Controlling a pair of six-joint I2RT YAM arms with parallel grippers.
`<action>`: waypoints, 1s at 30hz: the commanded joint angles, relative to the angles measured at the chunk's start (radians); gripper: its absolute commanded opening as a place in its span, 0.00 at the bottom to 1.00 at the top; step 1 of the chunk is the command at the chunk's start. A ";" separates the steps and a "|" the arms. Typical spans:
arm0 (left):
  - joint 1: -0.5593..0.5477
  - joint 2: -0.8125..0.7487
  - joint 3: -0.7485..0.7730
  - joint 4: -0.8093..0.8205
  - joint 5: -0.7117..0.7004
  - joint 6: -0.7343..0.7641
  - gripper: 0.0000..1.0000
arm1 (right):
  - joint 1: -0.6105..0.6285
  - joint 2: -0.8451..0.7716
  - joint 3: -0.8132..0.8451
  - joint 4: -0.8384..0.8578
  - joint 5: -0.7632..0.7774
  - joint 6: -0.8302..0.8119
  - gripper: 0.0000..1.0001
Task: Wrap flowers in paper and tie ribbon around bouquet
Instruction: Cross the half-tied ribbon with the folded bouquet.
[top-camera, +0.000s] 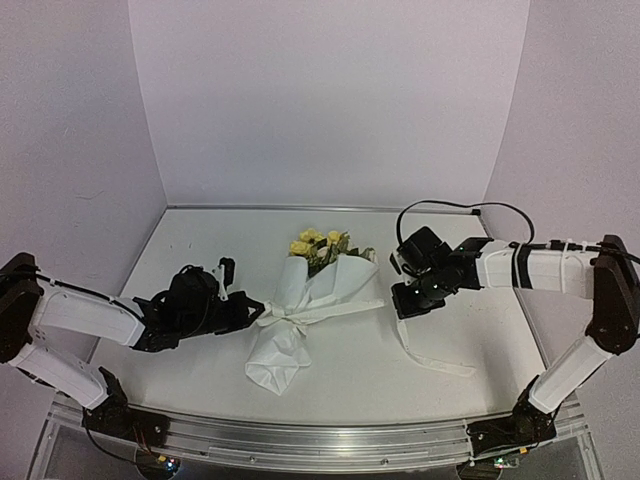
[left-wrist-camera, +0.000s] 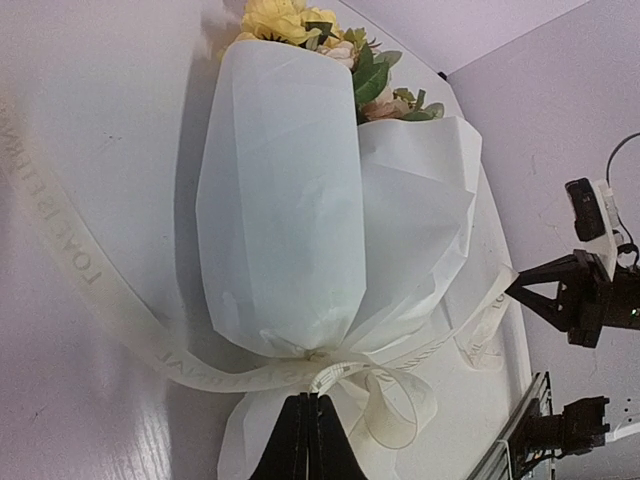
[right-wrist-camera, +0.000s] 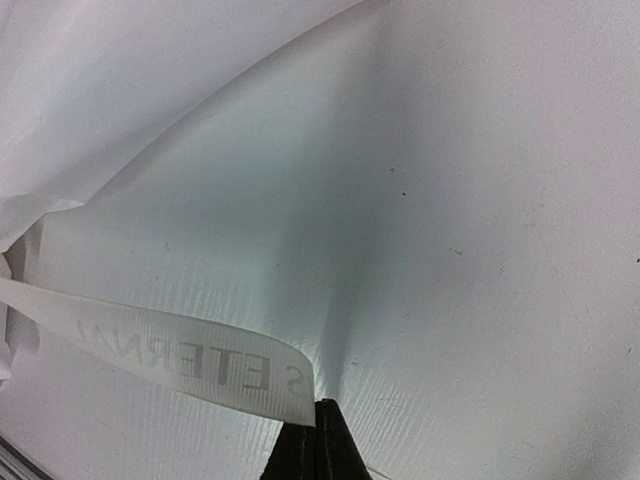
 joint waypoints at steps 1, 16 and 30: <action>-0.029 -0.016 -0.015 0.066 -0.085 -0.050 0.00 | -0.050 -0.054 0.058 -0.056 -0.002 -0.016 0.00; -0.063 0.230 0.074 0.408 -0.090 -0.214 0.00 | -0.174 -0.027 0.197 -0.160 -0.091 -0.031 0.00; -0.119 0.311 0.201 0.374 -0.194 -0.252 0.00 | -0.269 0.028 0.353 -0.270 -0.150 -0.085 0.00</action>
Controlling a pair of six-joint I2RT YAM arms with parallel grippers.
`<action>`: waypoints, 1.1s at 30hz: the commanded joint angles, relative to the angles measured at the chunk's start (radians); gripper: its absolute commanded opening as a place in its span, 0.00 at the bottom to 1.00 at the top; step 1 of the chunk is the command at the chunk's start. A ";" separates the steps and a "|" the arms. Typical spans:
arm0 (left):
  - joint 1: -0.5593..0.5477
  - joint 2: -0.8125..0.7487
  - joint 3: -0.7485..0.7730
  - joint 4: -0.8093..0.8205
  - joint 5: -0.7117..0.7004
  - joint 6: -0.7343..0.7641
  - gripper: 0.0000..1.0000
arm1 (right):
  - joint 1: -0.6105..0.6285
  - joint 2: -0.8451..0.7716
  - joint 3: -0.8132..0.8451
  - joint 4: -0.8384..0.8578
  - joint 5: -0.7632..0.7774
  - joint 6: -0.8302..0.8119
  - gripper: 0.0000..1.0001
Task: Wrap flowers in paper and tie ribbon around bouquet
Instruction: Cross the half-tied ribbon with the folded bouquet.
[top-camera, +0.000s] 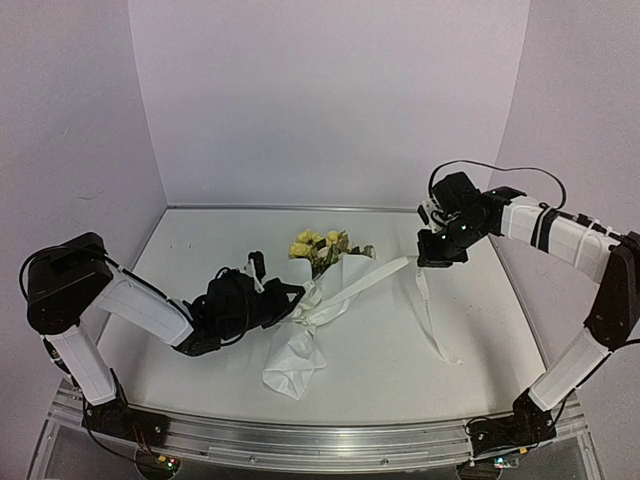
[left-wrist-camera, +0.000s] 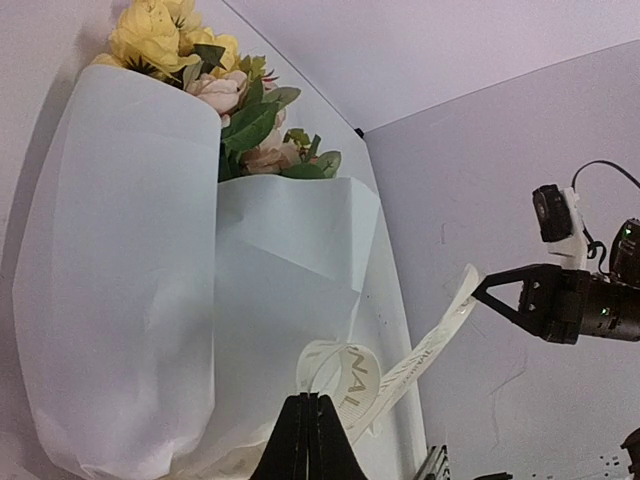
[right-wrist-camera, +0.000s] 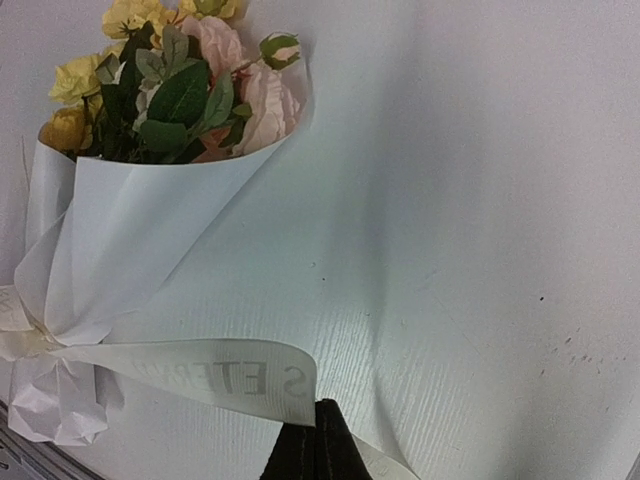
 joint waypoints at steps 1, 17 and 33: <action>-0.002 -0.062 0.025 -0.086 -0.101 -0.007 0.00 | -0.042 0.022 0.057 -0.043 -0.024 -0.009 0.00; -0.022 -0.049 0.190 -0.744 -0.140 -0.096 0.00 | 0.007 0.011 -0.008 -0.032 -0.100 0.068 0.00; -0.052 0.167 0.449 -0.623 -0.011 -0.120 0.00 | -0.003 0.006 0.094 -0.114 -0.102 0.030 0.00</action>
